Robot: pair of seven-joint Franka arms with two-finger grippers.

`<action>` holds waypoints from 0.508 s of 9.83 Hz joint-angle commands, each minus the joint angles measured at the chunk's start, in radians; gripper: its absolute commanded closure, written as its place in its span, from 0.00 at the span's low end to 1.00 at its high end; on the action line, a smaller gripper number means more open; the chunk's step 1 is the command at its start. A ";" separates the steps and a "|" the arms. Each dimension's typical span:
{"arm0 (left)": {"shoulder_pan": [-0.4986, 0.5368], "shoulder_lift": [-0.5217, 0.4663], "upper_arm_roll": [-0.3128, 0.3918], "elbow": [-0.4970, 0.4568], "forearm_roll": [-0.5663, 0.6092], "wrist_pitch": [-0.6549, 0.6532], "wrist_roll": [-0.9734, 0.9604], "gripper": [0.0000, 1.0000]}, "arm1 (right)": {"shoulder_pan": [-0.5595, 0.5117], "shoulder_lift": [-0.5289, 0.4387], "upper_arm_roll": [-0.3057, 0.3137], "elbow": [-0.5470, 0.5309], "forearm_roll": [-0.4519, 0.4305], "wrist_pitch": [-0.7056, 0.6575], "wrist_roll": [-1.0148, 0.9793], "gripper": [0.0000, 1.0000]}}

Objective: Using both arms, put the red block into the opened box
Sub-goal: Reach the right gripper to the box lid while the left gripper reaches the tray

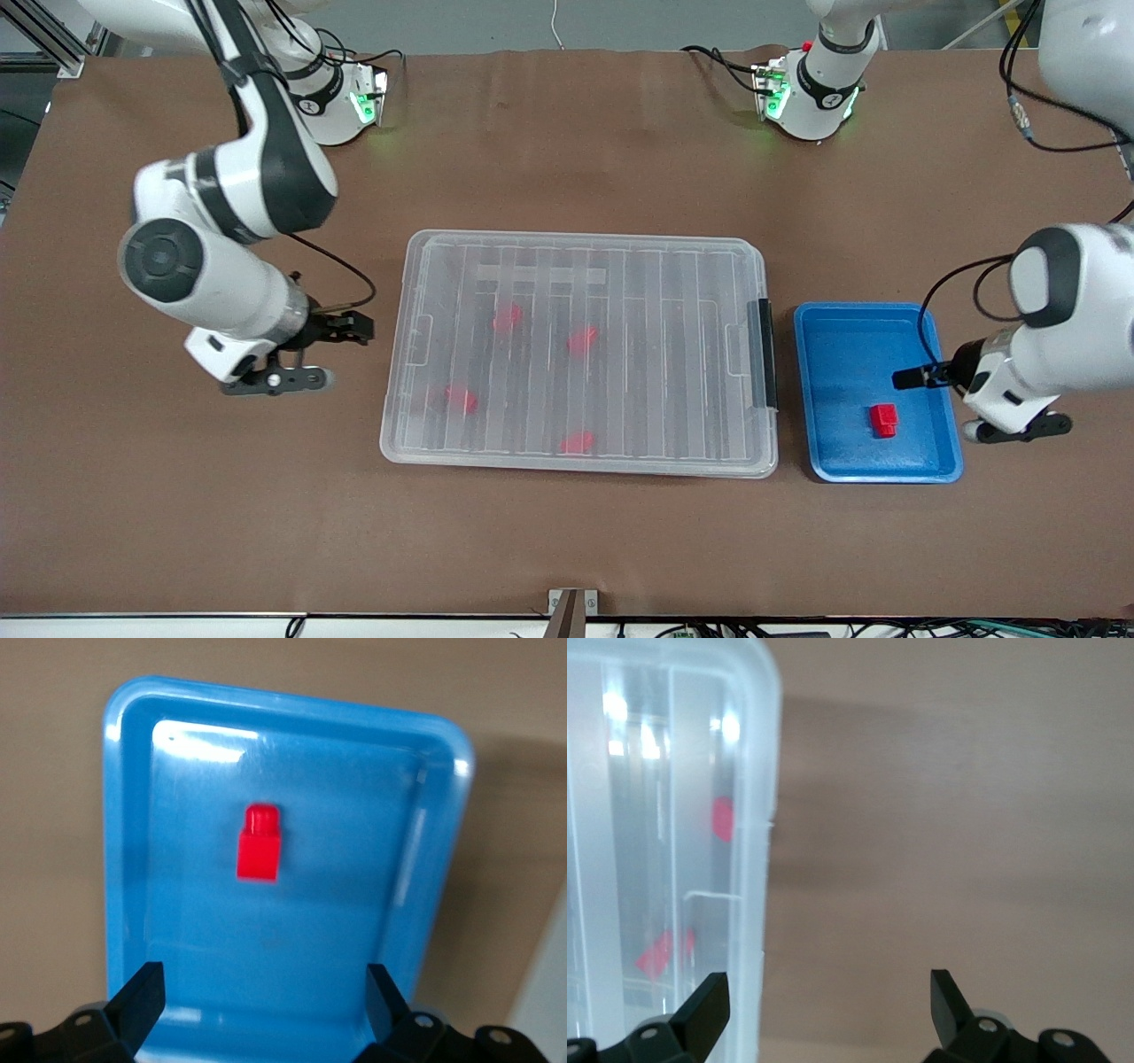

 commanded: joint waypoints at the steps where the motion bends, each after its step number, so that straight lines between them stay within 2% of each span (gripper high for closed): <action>1: -0.001 0.117 -0.006 0.018 0.087 0.107 -0.001 0.00 | 0.026 -0.023 -0.010 -0.105 -0.014 0.092 0.022 0.00; 4: 0.000 0.189 -0.006 0.018 0.092 0.170 -0.010 0.00 | 0.025 -0.020 -0.010 -0.144 -0.047 0.158 0.022 0.00; 5: 0.000 0.201 -0.006 0.018 0.092 0.184 -0.010 0.06 | 0.023 -0.020 -0.010 -0.144 -0.047 0.163 0.022 0.00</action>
